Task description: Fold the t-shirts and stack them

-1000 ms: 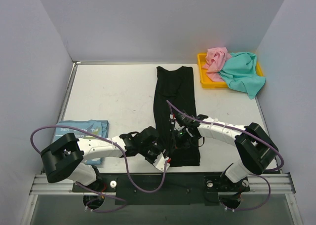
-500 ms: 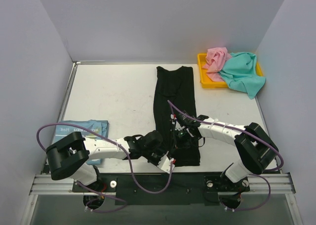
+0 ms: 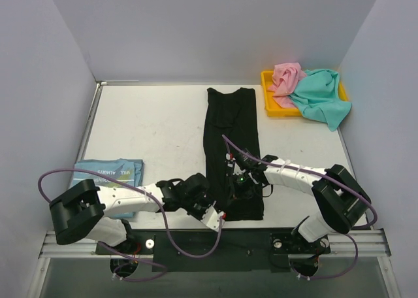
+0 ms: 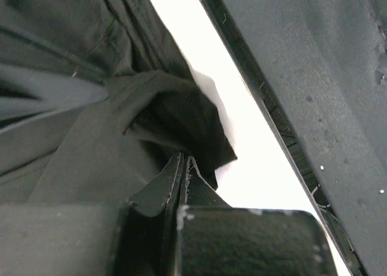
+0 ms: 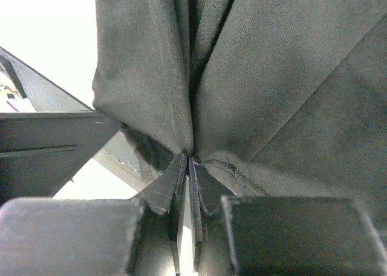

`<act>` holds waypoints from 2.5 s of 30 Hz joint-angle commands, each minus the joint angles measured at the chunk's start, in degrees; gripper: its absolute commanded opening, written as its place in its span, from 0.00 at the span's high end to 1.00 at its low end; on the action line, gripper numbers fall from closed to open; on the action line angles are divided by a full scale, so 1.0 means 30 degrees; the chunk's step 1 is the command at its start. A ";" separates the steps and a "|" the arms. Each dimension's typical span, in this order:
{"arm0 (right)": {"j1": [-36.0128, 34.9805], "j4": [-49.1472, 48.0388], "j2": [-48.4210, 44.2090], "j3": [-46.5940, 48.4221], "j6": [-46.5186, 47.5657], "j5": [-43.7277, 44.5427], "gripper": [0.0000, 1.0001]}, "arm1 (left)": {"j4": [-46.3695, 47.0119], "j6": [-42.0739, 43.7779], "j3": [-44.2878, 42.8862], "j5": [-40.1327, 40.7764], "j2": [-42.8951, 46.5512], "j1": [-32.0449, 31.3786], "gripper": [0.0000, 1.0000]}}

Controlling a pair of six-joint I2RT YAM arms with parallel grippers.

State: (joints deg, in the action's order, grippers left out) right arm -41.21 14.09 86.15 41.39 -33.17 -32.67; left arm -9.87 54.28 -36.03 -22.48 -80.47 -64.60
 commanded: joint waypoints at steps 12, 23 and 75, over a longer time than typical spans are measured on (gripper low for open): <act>0.0026 0.0634 -0.0912 -0.0408 0.0831 0.0398 0.66 | -0.4265 -0.0313 0.0379 -0.1589 0.2357 0.1024 1.00; 0.1839 0.3389 -0.5042 -0.0844 0.0129 0.2040 0.50 | -0.3548 0.0428 0.0469 -0.1501 0.3267 0.2370 1.00; 0.5651 0.3009 -0.3578 -0.4655 -0.2216 0.2275 1.00 | 0.1825 0.2297 0.1229 -0.0152 0.0454 0.0118 0.82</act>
State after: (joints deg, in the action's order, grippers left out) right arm -24.36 24.91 75.07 28.03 -39.33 -28.14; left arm -10.04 62.94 -33.17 -22.00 -78.78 -63.40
